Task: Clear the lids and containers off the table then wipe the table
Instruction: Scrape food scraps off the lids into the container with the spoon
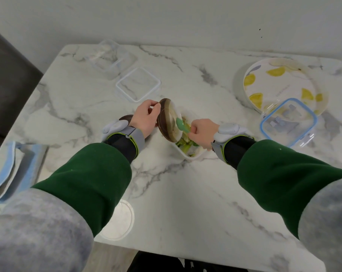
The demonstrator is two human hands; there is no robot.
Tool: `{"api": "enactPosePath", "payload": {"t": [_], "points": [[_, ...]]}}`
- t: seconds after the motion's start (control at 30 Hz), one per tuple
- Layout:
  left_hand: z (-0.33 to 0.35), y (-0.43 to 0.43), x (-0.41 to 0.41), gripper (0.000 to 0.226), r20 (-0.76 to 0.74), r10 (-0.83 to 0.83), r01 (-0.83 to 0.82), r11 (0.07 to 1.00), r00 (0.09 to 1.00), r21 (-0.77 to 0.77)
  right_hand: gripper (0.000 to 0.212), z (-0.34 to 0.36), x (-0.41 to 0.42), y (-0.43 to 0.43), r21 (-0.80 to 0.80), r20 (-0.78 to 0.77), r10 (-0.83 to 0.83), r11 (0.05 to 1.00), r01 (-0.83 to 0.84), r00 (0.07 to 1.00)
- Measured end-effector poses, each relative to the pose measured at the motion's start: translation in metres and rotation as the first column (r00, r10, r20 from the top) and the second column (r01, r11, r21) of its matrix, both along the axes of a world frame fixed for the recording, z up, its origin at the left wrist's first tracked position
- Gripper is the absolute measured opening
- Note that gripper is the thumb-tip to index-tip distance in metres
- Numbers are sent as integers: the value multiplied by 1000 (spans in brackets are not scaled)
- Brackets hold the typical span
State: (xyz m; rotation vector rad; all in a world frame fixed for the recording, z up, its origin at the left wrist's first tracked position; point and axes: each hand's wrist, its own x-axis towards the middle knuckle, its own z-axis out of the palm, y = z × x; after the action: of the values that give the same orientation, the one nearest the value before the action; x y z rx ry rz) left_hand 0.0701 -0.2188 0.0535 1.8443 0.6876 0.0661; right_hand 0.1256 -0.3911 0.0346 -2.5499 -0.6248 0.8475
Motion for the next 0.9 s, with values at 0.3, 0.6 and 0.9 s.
{"api": "enactPosePath", "payload": {"t": [0.3, 0.6, 0.9], "points": [[-6, 9, -4, 32, -114, 105, -104, 994, 988, 9, 15, -2, 9, -10, -65, 156, -31, 997, 42, 987], [-11, 44, -38, 36, -314, 188, -176, 982, 931, 68, 16, -9, 3, 21, 114, 221, -45, 993, 20, 974], [-21, 41, -86, 29, -483, 218, -274, 961, 848, -47, 16, -12, -26, 53, 138, 189, 150, 975, -177, 971]]}}
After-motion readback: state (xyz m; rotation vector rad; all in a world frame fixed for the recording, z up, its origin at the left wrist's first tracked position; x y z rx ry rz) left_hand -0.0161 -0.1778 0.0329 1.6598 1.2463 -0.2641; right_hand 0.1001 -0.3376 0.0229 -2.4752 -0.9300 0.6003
